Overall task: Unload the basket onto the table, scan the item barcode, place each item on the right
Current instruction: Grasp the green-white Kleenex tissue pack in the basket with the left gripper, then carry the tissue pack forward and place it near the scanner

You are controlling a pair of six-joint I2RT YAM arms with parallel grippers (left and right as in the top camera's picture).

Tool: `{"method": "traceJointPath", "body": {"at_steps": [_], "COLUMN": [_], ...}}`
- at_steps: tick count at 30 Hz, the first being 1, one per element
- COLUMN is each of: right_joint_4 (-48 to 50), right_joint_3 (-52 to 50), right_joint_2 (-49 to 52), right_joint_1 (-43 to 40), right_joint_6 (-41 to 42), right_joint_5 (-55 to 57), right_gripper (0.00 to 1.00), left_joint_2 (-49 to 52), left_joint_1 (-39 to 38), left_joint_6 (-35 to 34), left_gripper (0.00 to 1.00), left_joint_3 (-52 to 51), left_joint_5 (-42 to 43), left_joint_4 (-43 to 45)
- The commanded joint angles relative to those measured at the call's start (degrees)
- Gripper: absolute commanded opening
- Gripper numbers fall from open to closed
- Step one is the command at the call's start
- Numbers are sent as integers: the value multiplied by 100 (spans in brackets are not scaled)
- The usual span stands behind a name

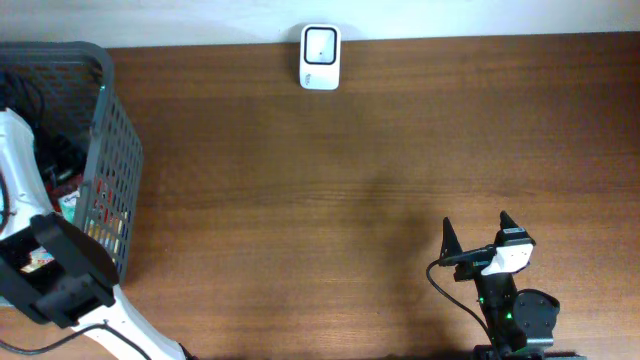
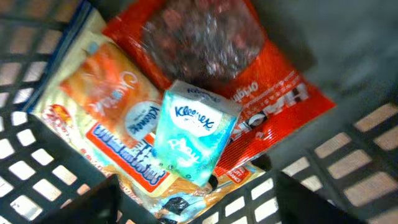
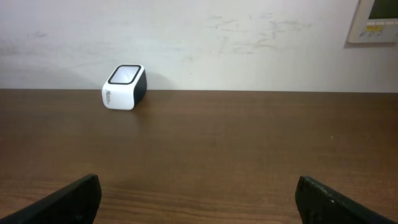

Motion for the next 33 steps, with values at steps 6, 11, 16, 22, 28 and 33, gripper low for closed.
{"method": "traceJointPath", "body": {"at_steps": [6,11,16,22,28,33], "right_joint_4": [-11,-11,-11,-11,-11,-11], "right_joint_3": [-48,-48,-48,-48,-48,-48], "right_joint_2": [-39,-39,-39,-39,-39,-39], "right_joint_1": [35,35,35,35,35,35], "right_joint_6": [61,61,61,61,61,61], "right_joint_5": [11,11,11,11,11,11], "right_gripper": [98,98,98,99,98,98], "left_joint_2": [337,337,330,308,168,240], "left_joint_1": [35,35,35,28,-1735,-4747], "left_joint_6": [9,9,2,2,120,219], "left_gripper": [57,17,0,0,0,0], "left_joint_3": [-981,-981,249,5123,6481,4245], "left_joint_5": [46,-74,105,2271,4605,2031], "left_joint_4": [647,835,-205,-1285,-1001,-232]}}
